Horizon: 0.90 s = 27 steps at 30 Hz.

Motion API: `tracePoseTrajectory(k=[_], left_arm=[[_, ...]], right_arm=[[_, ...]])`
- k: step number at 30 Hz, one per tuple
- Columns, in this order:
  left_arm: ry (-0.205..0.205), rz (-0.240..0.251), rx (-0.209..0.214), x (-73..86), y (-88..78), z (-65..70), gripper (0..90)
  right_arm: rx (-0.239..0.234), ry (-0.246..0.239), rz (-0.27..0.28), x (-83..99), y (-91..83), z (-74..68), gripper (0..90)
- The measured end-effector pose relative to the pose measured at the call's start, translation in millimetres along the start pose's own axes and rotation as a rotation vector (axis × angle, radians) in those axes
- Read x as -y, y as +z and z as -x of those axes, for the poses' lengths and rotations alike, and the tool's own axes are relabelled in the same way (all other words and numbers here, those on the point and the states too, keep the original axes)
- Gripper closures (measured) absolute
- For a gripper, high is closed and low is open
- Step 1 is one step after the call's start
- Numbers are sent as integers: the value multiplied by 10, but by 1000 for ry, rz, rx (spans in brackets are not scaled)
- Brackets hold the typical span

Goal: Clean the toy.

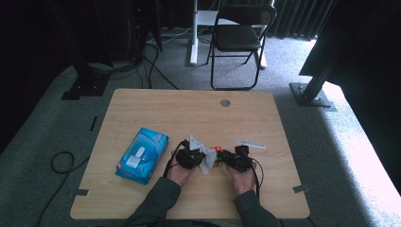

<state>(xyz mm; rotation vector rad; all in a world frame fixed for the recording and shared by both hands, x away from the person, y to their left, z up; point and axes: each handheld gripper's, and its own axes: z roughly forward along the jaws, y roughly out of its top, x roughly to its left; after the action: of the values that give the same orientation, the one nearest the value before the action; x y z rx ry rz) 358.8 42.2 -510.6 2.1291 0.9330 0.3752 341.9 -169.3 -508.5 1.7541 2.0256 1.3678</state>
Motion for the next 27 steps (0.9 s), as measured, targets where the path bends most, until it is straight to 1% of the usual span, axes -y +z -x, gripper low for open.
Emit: tracePoseTrajectory(k=[6,9,15,18,23,27], left_arm=[[-7,11,-8,-31,-15,-27,817],[-18,24,-11,-61,-27,-35,817],[-18,48,-13,-84,-25,-44,812],[-28,49,-18,-92,1,-60,809],[-41,33,-24,-96,56,-101,811],[-43,19,-32,-100,101,-121,811]], right_arm=[[0,-8,-2,6,1,-18,692],[-3,-10,-2,9,5,-27,693],[-5,-15,-4,13,8,-36,691],[-5,-22,-4,17,8,-46,691],[-2,-28,-5,18,8,-53,690],[-2,-30,-7,16,7,-53,690]])
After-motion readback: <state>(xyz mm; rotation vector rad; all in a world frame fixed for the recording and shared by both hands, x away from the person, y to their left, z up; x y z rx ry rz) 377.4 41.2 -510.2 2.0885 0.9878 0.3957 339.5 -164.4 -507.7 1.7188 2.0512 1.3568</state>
